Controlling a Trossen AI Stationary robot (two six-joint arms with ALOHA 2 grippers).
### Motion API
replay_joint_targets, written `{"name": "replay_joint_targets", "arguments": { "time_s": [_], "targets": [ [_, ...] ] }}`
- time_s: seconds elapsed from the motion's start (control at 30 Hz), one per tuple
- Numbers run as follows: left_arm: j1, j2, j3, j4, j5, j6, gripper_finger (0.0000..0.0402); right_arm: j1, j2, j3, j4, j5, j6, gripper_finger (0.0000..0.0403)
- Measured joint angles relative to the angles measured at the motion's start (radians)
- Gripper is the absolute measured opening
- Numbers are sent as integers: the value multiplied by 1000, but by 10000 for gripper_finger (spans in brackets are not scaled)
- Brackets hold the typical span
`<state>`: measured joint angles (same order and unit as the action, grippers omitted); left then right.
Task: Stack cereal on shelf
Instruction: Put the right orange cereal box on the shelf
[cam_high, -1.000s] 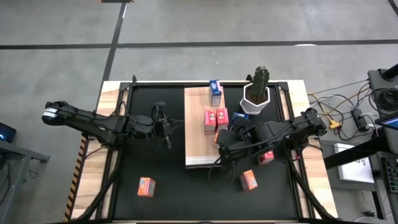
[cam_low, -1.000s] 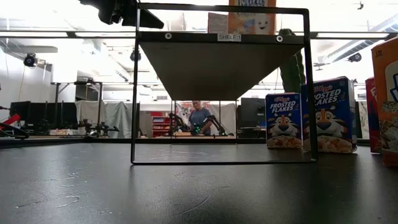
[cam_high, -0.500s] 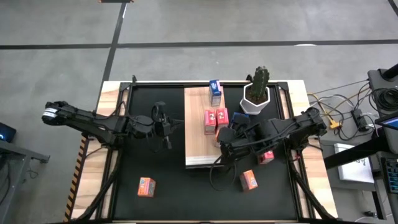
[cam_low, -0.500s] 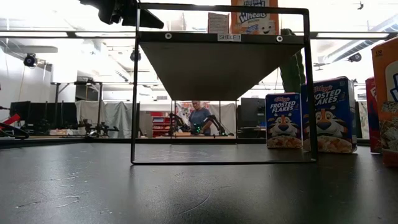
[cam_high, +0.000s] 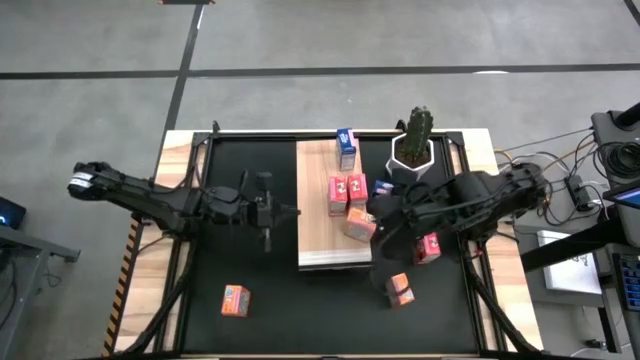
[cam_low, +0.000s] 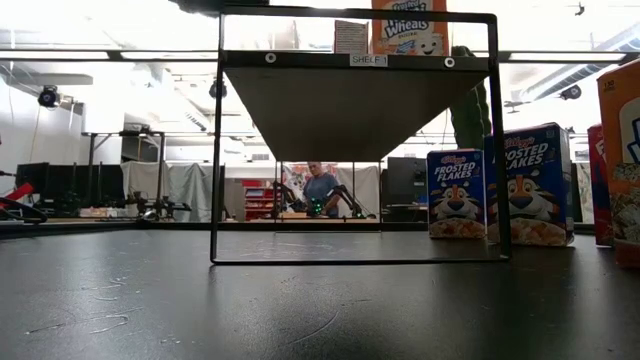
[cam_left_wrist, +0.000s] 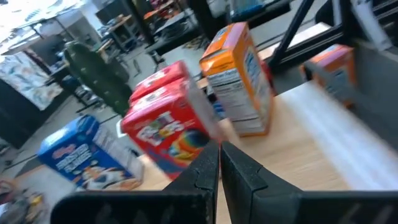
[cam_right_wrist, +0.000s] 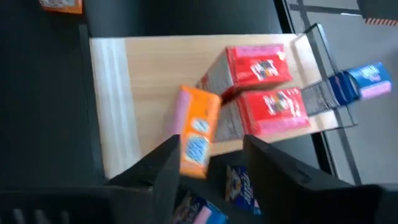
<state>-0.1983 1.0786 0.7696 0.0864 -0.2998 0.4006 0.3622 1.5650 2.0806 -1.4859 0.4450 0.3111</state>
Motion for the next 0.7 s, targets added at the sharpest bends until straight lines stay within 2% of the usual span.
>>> {"name": "replay_joint_targets", "arguments": {
  "time_s": [0.17,0.4,0.5,0.7],
  "targets": [
    [-39,14,0,58,3,-37,0,0,-135,-178,88,30,-40,103],
    [-74,98,0,231,4,-24,0,0,-354,-543,321,34,-68,32],
    [-76,143,0,285,4,-22,0,0,-440,-695,439,34,-90,14],
    [-76,234,0,438,4,-20,0,-1,-566,-941,659,35,-148,9]
  ]
}}
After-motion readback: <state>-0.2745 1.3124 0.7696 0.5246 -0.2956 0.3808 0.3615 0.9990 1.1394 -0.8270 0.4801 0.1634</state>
